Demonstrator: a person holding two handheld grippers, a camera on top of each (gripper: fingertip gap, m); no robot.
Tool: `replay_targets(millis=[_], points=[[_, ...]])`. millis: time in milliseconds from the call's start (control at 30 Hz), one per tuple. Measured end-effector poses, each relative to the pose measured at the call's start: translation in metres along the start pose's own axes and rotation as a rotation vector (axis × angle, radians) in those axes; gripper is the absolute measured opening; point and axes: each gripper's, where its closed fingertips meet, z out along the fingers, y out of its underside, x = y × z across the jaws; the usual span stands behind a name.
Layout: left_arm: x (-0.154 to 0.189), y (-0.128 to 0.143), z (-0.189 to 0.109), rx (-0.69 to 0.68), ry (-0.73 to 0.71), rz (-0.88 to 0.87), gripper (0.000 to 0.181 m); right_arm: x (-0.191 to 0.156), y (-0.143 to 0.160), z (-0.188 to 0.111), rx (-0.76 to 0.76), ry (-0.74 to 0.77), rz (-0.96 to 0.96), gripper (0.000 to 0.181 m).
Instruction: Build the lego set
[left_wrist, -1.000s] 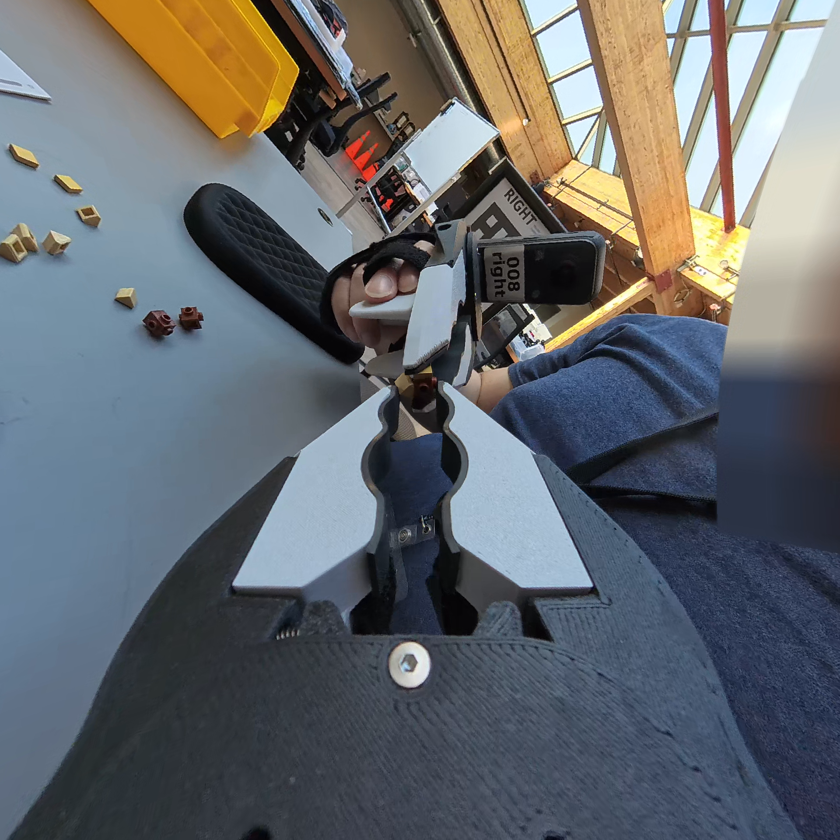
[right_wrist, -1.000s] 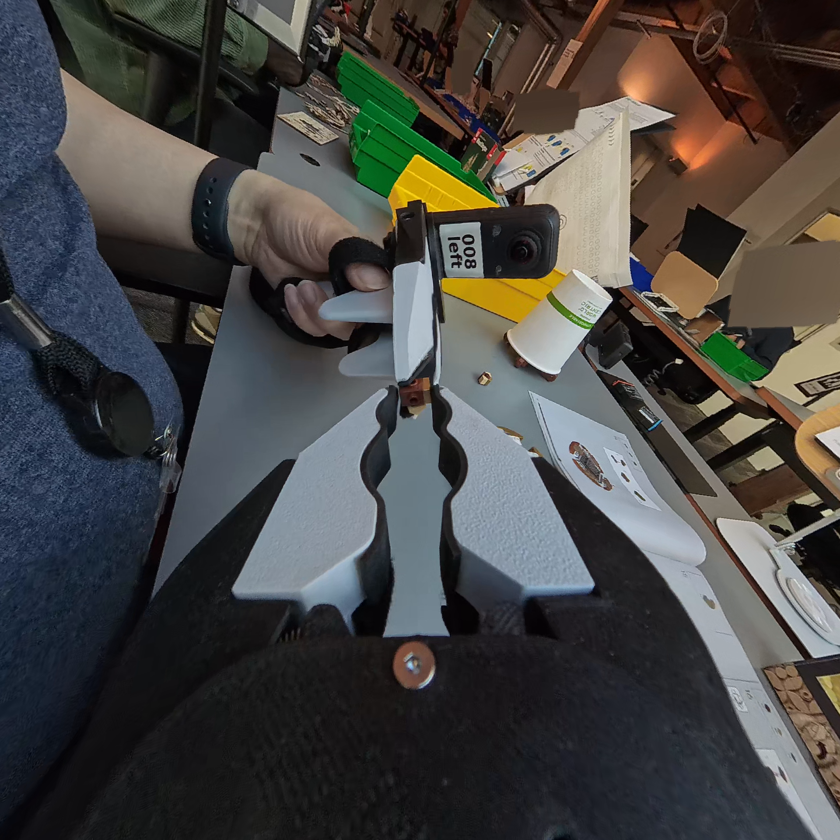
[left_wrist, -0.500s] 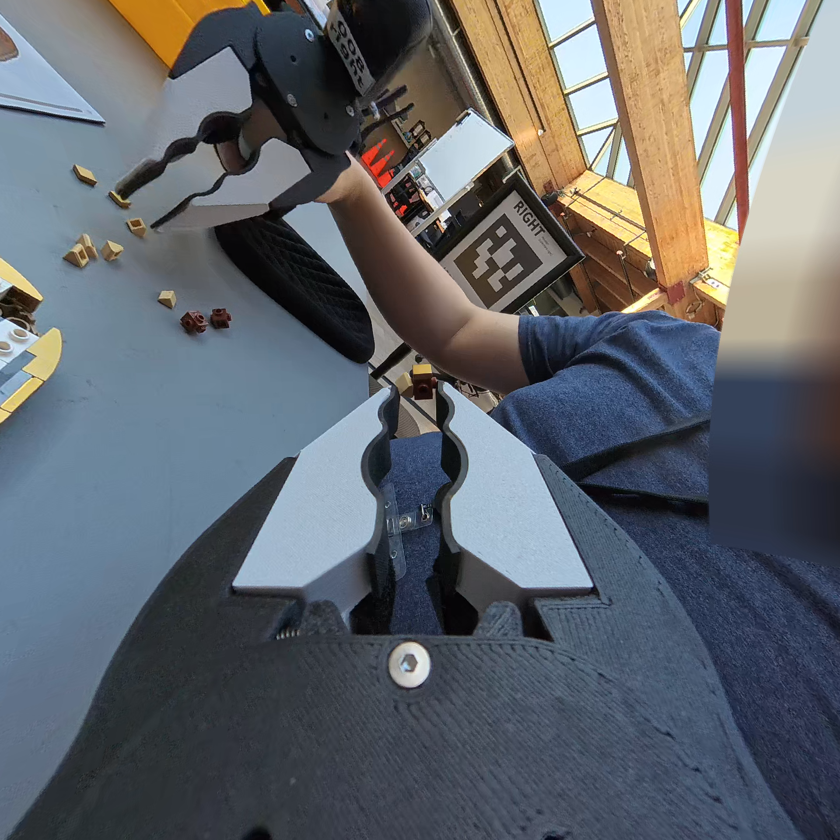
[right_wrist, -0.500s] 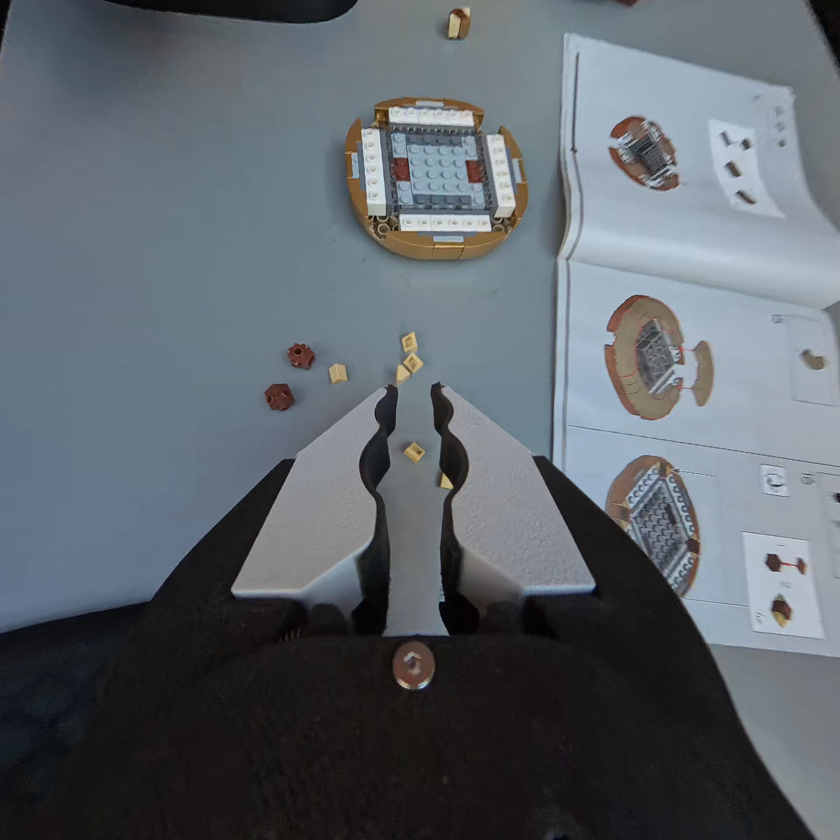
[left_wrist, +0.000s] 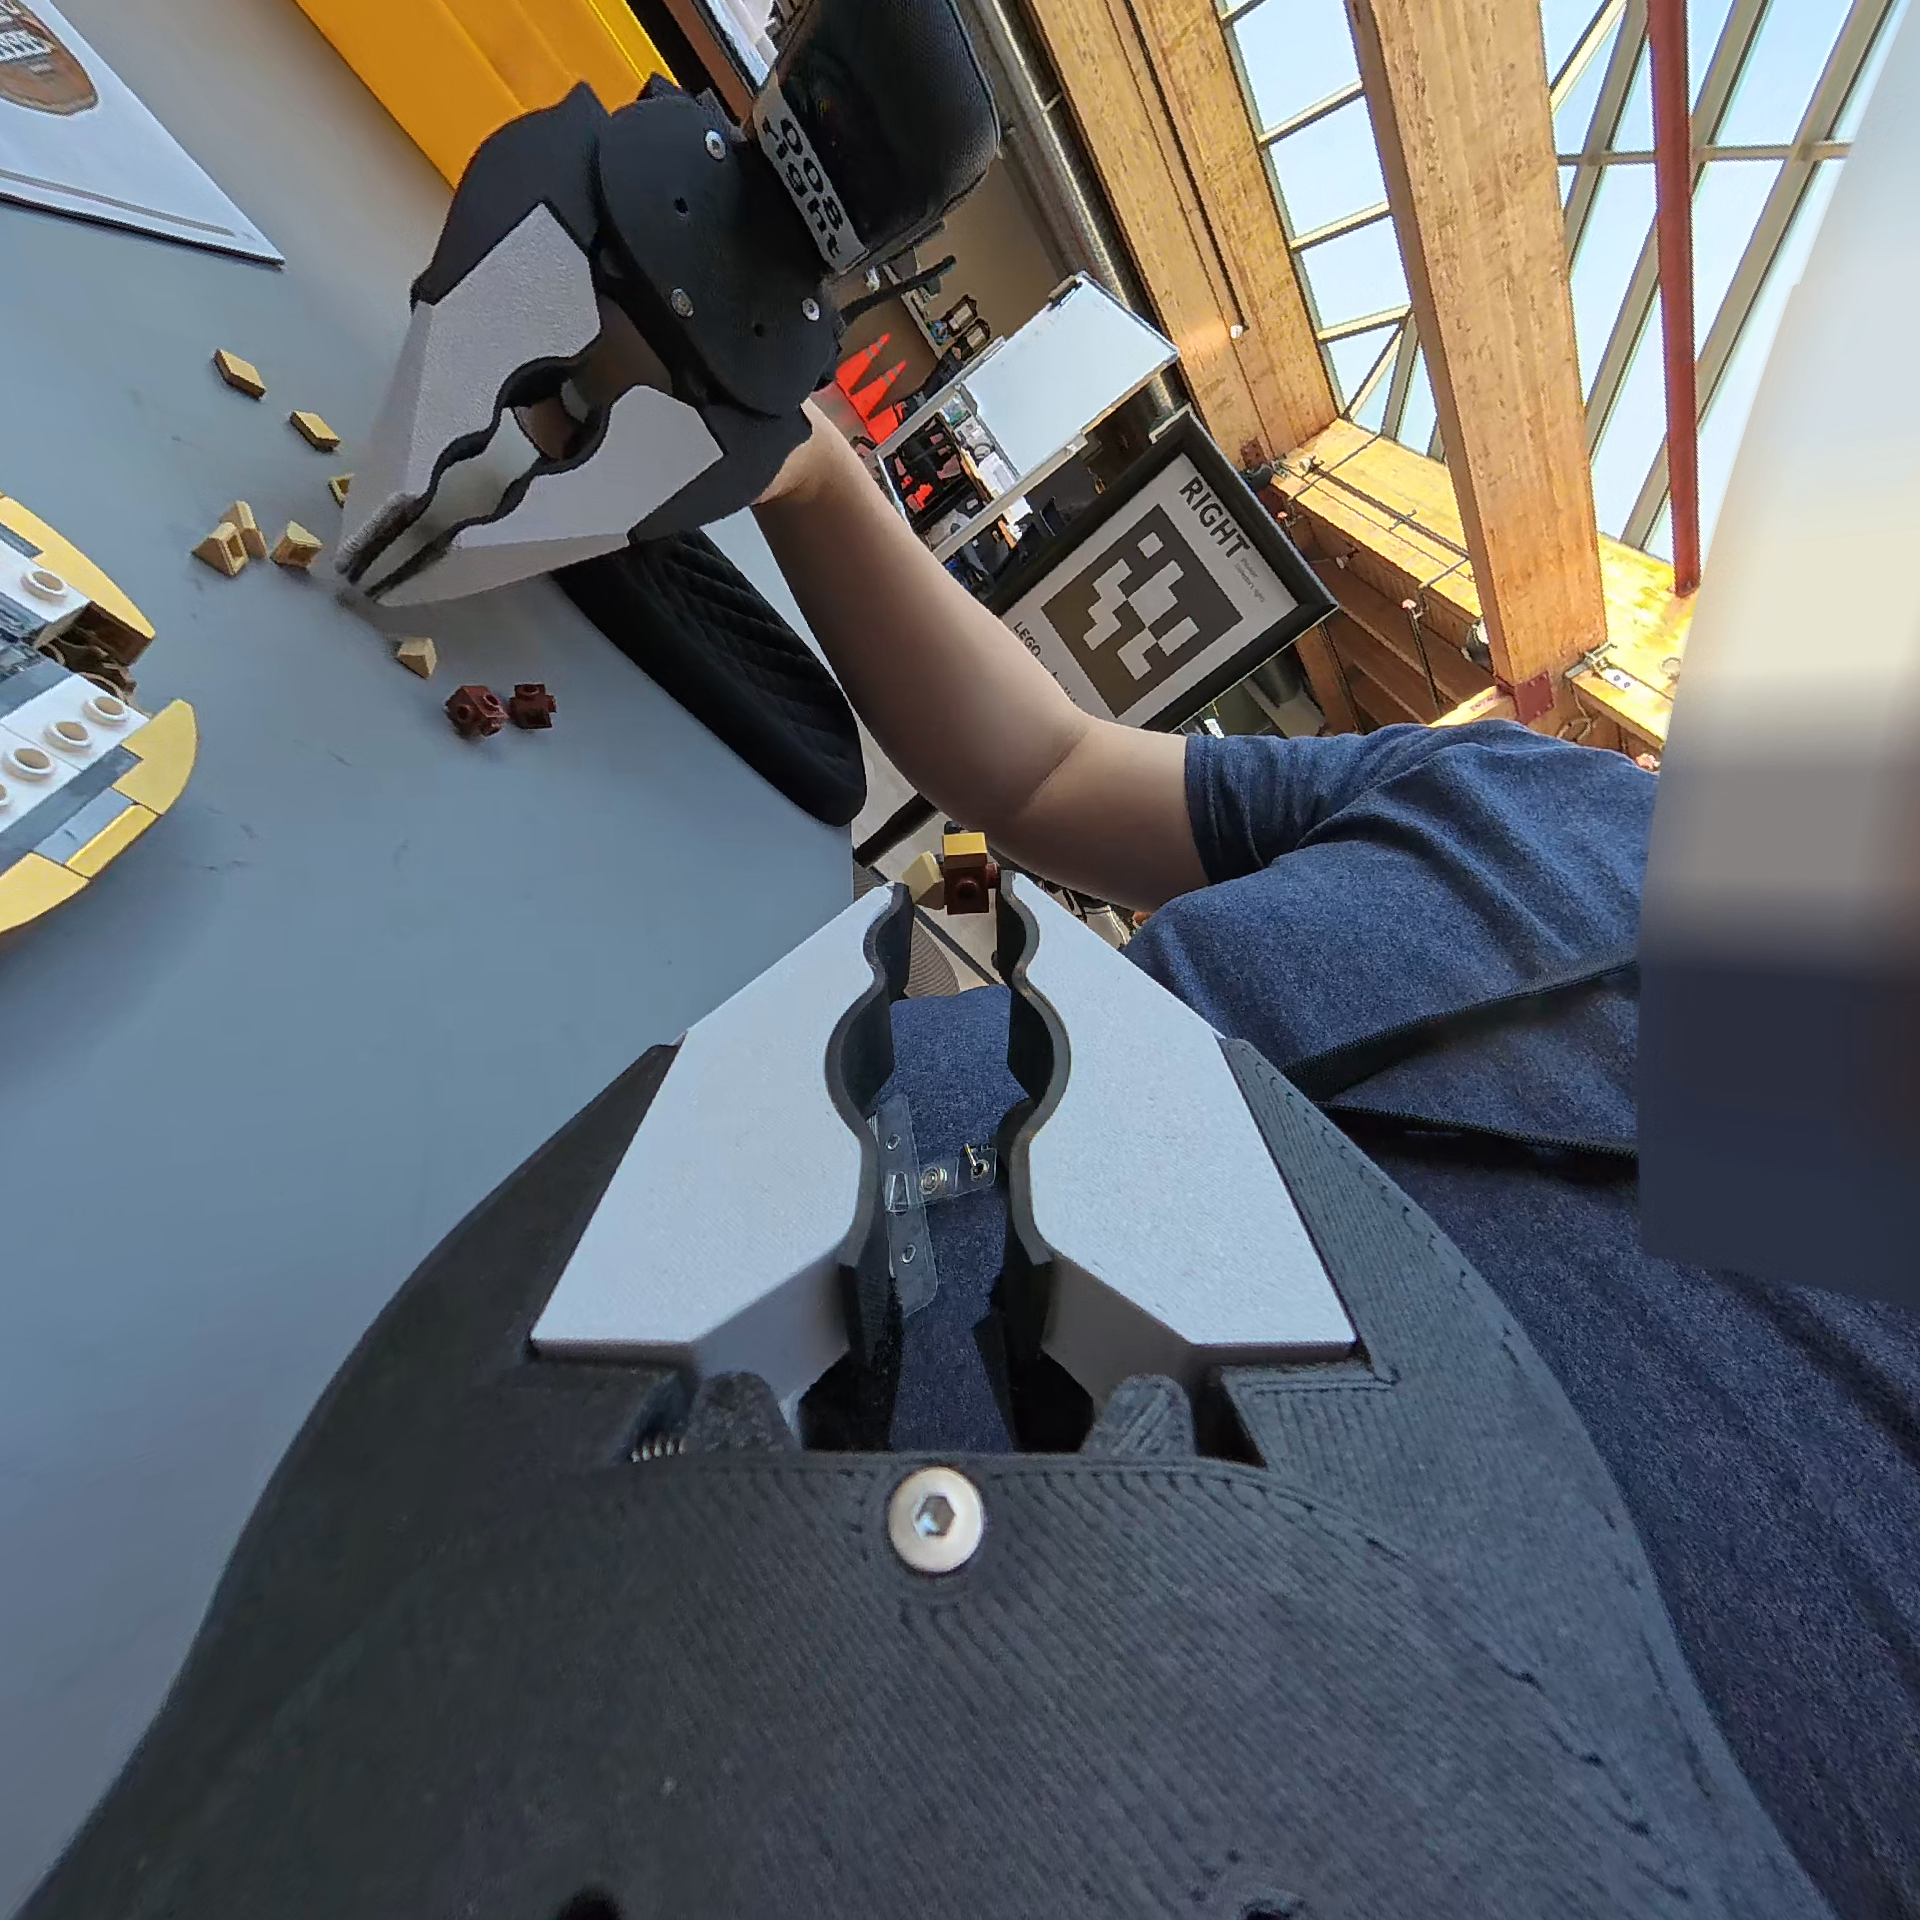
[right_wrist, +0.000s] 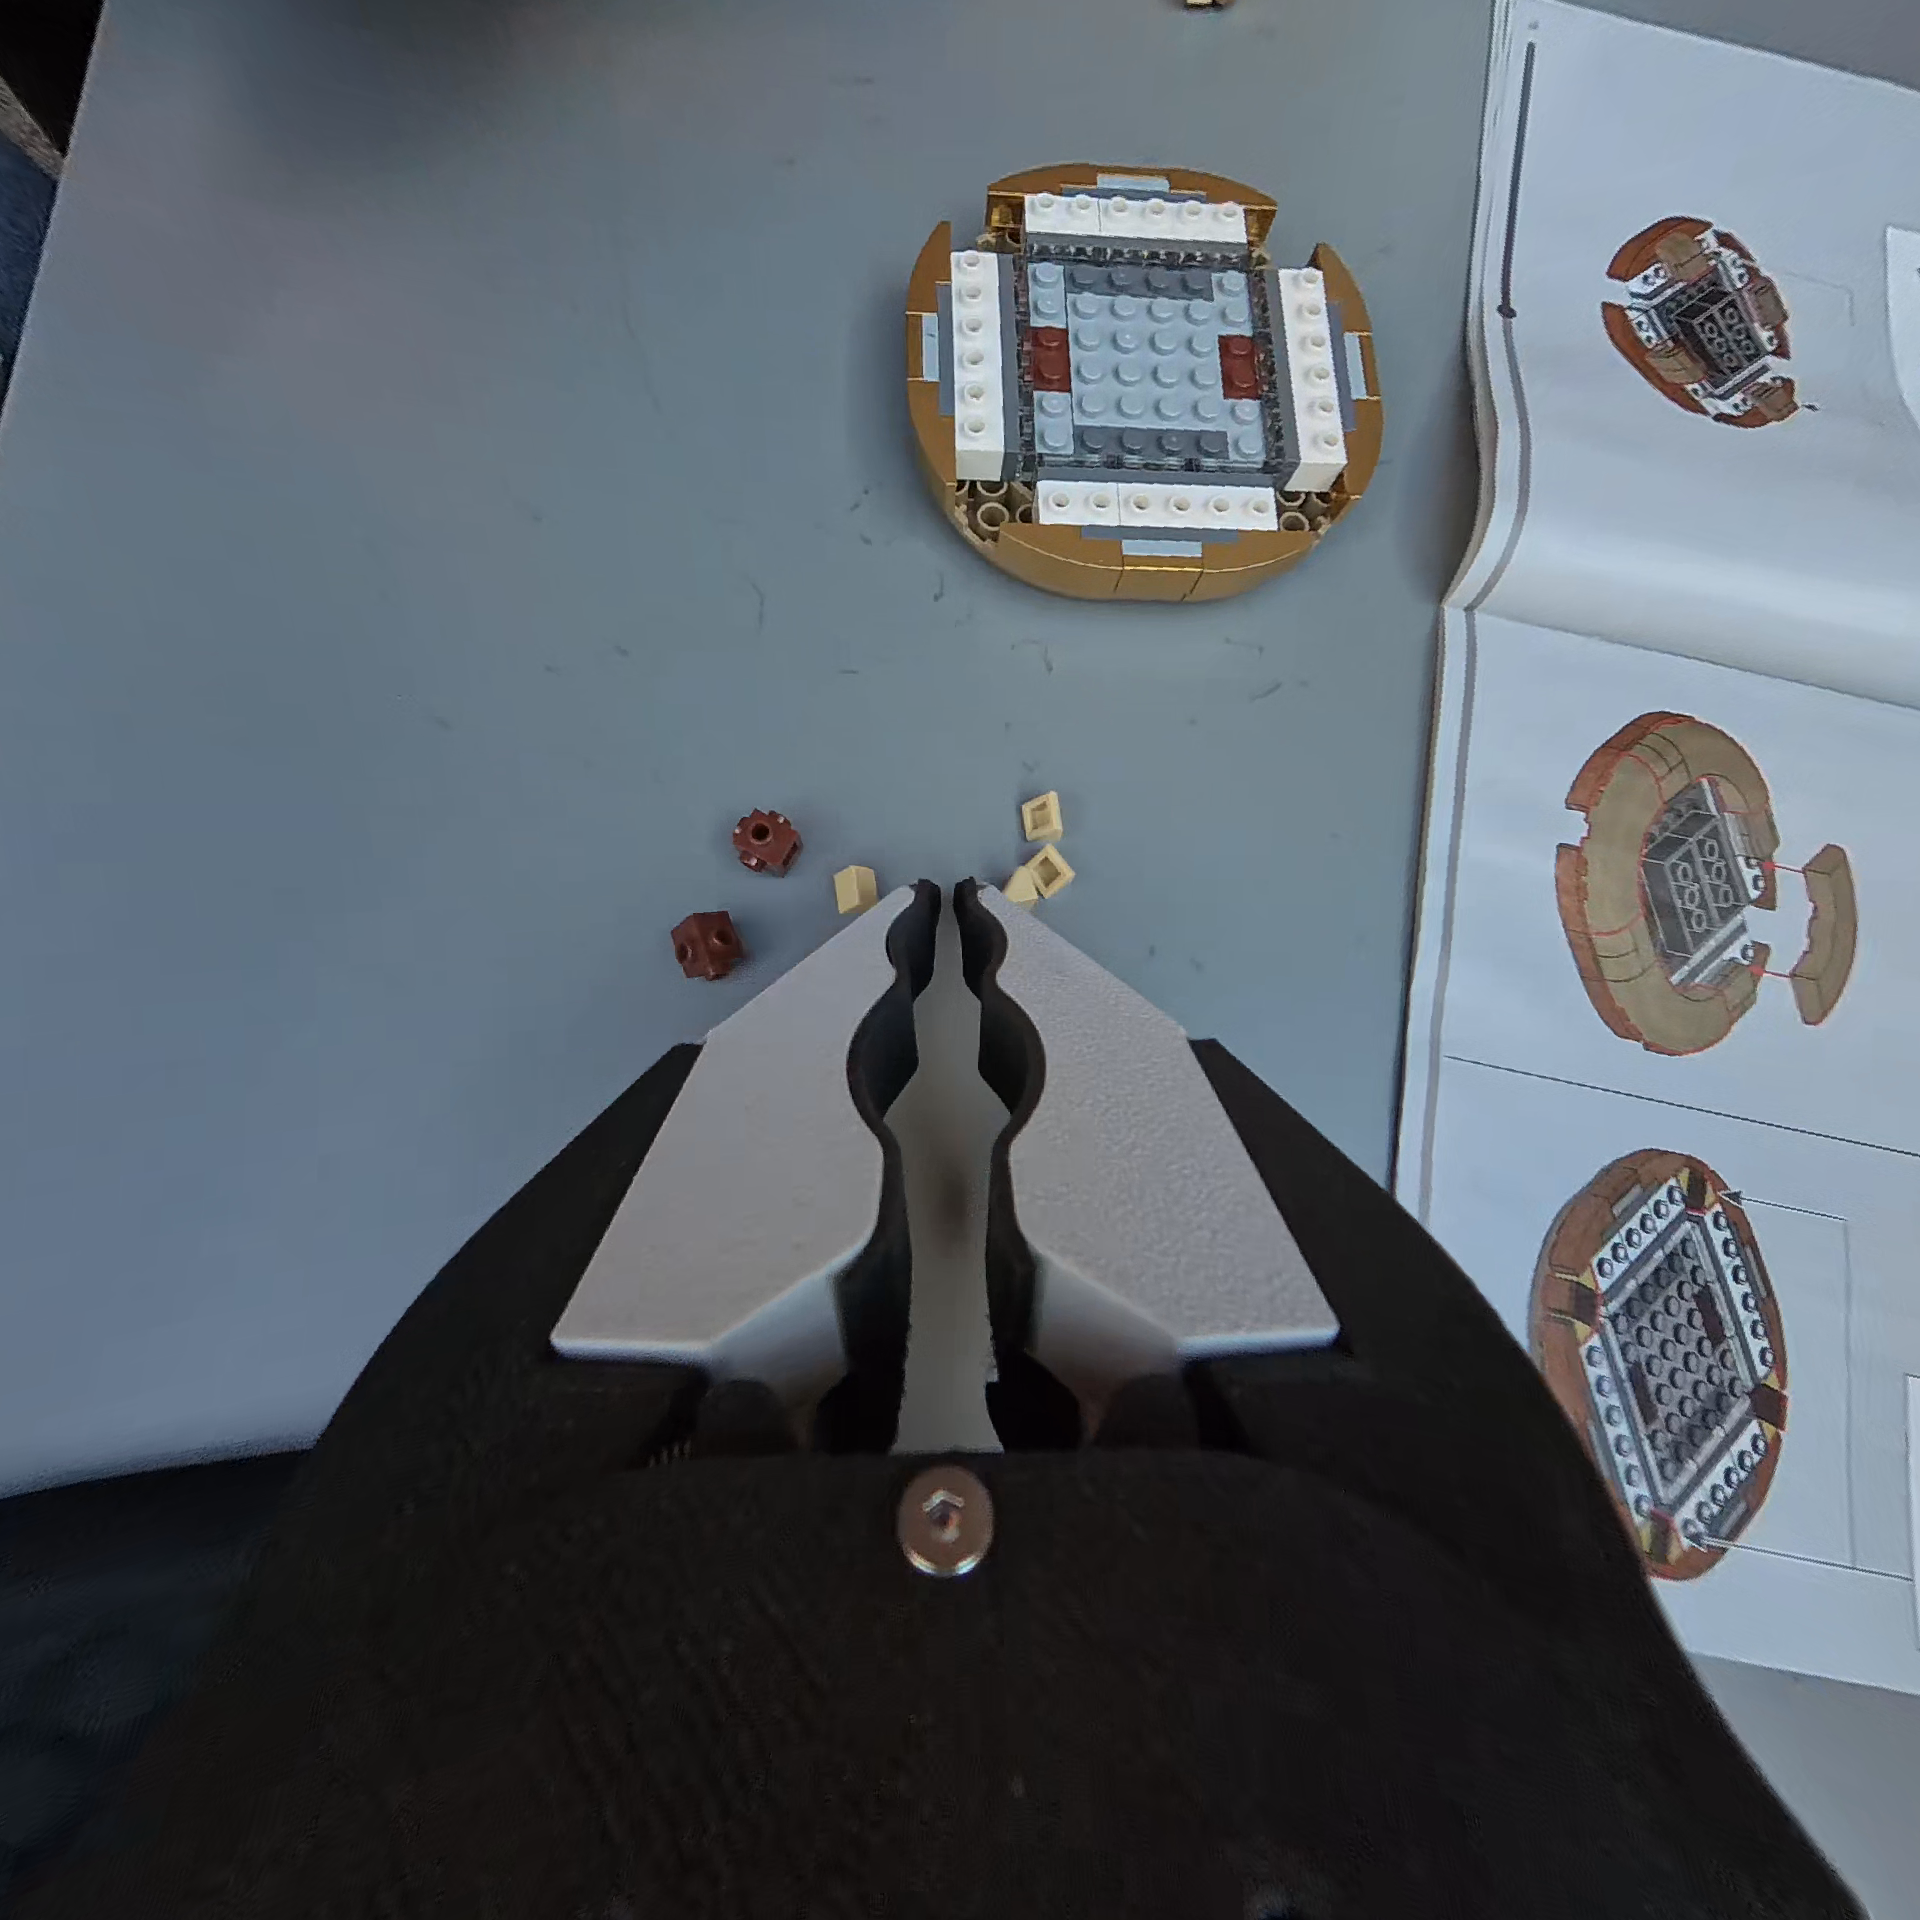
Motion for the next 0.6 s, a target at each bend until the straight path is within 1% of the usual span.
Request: replay_targets(millis=[100, 167, 233, 300, 400, 500, 600], points=[[0.0, 0.001, -0.001, 0.002, -0.003, -0.003, 0.014, 0.013, -0.005, -0.009, 0.062, 0.06, -0.031, 0.004], [-0.001, 0.002, 0.0, 0.002, 0.0, -0.012, 0.014, 0.02, 0.001, -0.008, 0.039, 0.076, -0.02, 0.0], [0.0, 0.004, 0.003, -0.006, 0.007, -0.019, 0.014, 0.017, 0.01, -0.002, -0.012, 0.041, -0.007, 0.0], [-0.001, 0.006, 0.006, -0.012, 0.01, -0.021, 0.014, 0.011, 0.0, 0.0, 0.039, 0.012, -0.003, 0.0], [-0.001, 0.007, 0.008, -0.019, 0.015, -0.028, 0.014, 0.001, 0.0, 0.004, 0.015, -0.027, -0.002, 0.0], [-0.002, 0.009, 0.01, -0.026, 0.021, -0.038, 0.014, 0.0, -0.002, 0.002, 0.028, -0.023, -0.006, 0.0], [-0.002, 0.008, 0.01, -0.026, 0.022, -0.037, 0.014, 0.007, -0.006, -0.002, 0.066, 0.026, -0.016, 0.005]])
